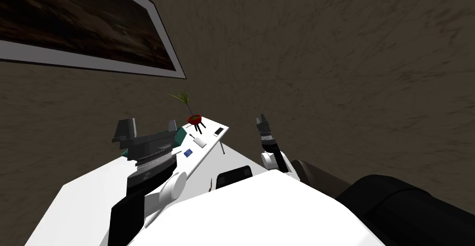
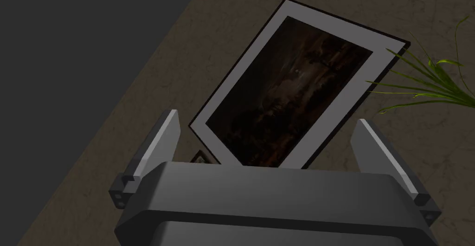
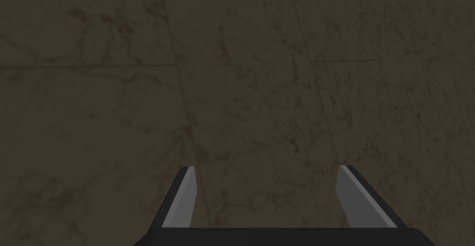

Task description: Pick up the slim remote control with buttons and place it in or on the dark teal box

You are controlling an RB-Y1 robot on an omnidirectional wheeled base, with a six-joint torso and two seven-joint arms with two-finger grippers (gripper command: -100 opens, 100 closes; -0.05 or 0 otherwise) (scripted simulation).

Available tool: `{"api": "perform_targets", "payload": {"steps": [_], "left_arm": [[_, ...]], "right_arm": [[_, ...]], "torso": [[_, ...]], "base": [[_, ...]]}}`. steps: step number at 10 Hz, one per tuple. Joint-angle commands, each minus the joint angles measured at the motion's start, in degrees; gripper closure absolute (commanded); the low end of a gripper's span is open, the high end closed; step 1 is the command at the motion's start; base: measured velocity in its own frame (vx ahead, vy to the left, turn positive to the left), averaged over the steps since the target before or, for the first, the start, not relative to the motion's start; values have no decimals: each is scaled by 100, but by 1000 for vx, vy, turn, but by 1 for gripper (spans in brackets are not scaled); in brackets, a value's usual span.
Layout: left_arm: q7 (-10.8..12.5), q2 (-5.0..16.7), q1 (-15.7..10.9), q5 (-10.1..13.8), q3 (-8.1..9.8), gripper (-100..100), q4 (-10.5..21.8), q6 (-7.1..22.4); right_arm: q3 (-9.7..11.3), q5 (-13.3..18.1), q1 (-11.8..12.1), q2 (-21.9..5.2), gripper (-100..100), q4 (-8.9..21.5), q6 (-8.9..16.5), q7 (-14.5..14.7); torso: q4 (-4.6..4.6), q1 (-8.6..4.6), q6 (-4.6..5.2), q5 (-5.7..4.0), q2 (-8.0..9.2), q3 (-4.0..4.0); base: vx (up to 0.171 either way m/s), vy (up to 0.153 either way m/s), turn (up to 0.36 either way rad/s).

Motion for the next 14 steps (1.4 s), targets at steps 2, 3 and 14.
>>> {"api": "perform_targets", "payload": {"steps": [2, 3, 14], "left_arm": [[-87, 360, -254, 174, -48, -100, 140, 171], [-127, 506, -369, 262, -75, -100, 209, 263], [-555, 2036, -1703, 1443, -420, -100, 1178, 1695]], "right_arm": [[0, 0, 0, 0, 0, 0, 0, 0], [0, 0, 0, 0, 0, 0, 0, 0], [0, 0, 0, 0, 0, 0, 0, 0]], "torso": [[-1, 4, 2, 1, -3, -2], [-1, 8, 2, 2, -5, -3], [2, 9, -1, 3, 7, 4]], "base": [[9, 13, -114], [4, 28, -90], [-28, 34, -107]]}}
